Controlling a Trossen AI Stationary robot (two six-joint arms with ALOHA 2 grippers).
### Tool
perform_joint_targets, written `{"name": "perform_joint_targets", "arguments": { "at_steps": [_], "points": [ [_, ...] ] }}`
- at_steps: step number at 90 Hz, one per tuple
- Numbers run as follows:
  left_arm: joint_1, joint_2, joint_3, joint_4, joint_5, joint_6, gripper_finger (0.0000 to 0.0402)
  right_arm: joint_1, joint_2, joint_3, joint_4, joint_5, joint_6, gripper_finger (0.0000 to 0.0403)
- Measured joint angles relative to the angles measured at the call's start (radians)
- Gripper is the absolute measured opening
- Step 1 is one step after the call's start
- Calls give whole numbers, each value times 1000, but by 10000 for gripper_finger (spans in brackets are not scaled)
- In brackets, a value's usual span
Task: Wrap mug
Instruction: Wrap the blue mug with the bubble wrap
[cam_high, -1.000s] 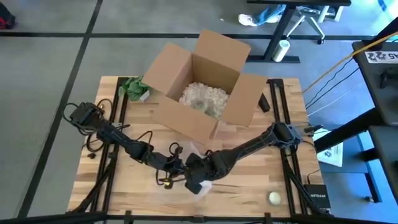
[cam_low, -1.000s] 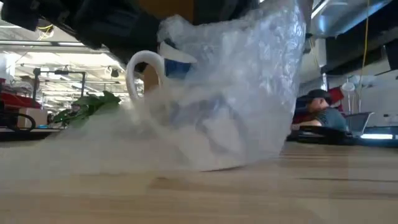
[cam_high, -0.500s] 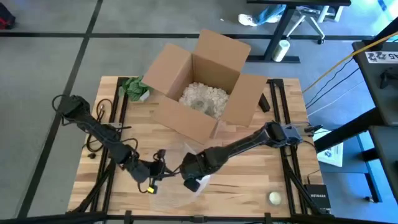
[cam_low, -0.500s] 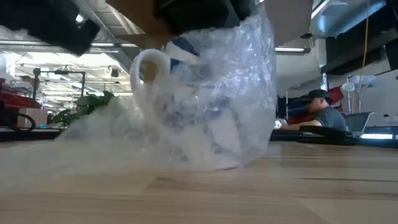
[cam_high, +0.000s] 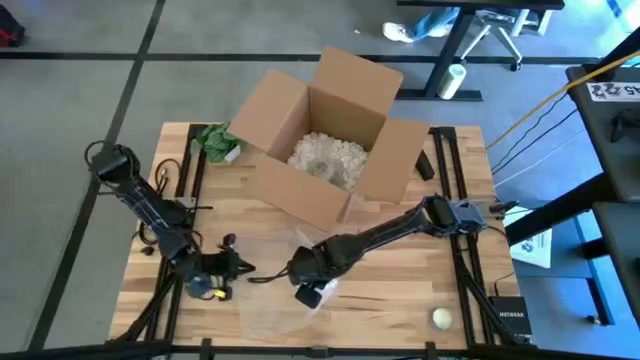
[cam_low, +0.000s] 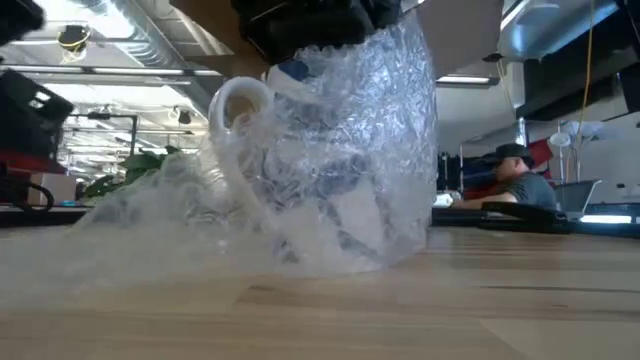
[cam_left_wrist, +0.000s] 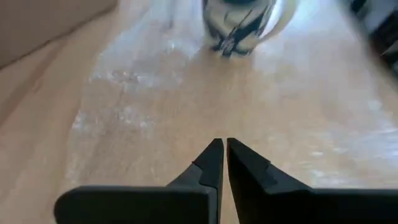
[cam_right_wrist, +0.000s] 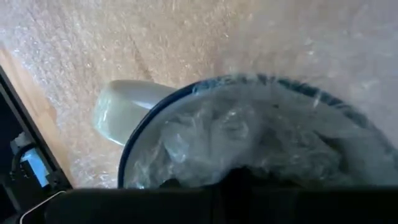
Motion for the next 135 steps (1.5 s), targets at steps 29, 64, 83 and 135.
{"name": "perform_joint_targets", "arguments": {
  "at_steps": [29, 64, 83, 135],
  "points": [
    [-69, -252, -240, 182, -31, 42, 4, 0, 0, -1, 6, -7, -1, 0],
    [-66, -271, -258, -70, 13, -197, 79, 1, 0, -2, 8, -29, -10, 0],
    [-66, -271, -258, -169, 15, -247, 113, 1, 0, -2, 9, -38, -10, 0],
    [18, -148, -254, -137, 124, -312, 79, 1, 0, -2, 47, -59, -26, 0]
  ]
}}
